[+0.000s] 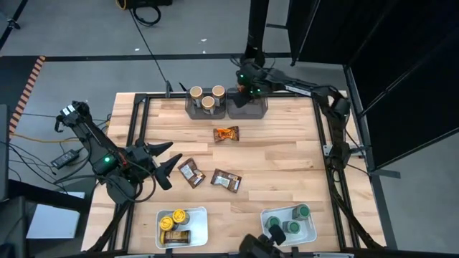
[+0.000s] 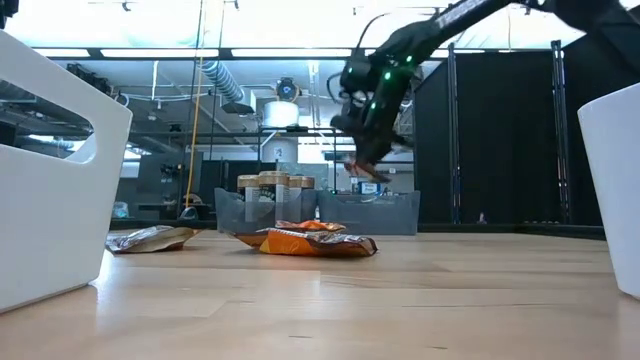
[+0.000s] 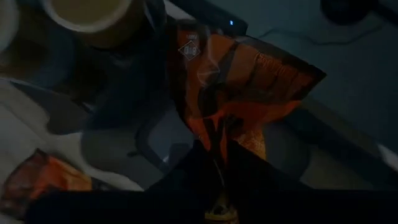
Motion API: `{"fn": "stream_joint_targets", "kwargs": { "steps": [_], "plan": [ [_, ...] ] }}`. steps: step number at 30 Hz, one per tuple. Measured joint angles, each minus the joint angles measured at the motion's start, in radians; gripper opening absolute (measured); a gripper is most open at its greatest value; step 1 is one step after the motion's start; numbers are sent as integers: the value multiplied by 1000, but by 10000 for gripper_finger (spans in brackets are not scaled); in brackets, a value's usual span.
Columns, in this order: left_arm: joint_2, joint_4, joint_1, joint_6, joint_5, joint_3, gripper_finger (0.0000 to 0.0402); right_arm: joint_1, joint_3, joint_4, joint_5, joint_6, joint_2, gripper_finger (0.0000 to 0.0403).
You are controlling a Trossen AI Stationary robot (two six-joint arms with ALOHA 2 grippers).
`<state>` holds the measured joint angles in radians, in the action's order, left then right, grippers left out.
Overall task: Sort spices by type
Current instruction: Put the top right orange seasoning pack into the right black bin, then put the top orange seasoning pack into the right black bin
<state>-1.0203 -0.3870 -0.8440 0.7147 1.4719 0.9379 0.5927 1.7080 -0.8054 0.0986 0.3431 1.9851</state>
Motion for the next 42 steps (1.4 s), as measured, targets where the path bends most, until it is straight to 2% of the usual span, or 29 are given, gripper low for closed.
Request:
{"fn": "stream_joint_targets", "kwargs": {
  "steps": [4, 9, 11, 14, 18, 24, 27, 37, 42],
  "plan": [
    [0, 0, 0, 0, 0, 0, 269, 10, 16, 4, -7, 26, 52, 106],
    [0, 0, 0, 0, 0, 0, 269, 20, 17, 16, -28, 36, 56, 144],
    [0, 0, 0, -1, 0, 0, 269, 21, 17, 31, -77, 9, 37, 155],
    [0, -1, 0, -1, -1, 0, 269, 0, 35, 46, -213, -51, -9, 165],
    [0, -1, 0, -1, -1, 0, 269, -92, 44, 44, -357, -198, -64, 172],
    [0, -1, 0, -2, -1, 0, 269, -257, 44, 43, -264, -495, -68, 173],
    [0, -1, 0, -1, -2, 0, 269, -311, 44, 52, -201, -579, -33, 185],
    [0, 0, 0, 0, -27, 0, 269, -344, 42, 54, -68, -582, 108, 280],
    [0, 0, 0, 0, -27, 0, 269, -342, 42, 55, -65, -579, 179, 311]
  ]
}}
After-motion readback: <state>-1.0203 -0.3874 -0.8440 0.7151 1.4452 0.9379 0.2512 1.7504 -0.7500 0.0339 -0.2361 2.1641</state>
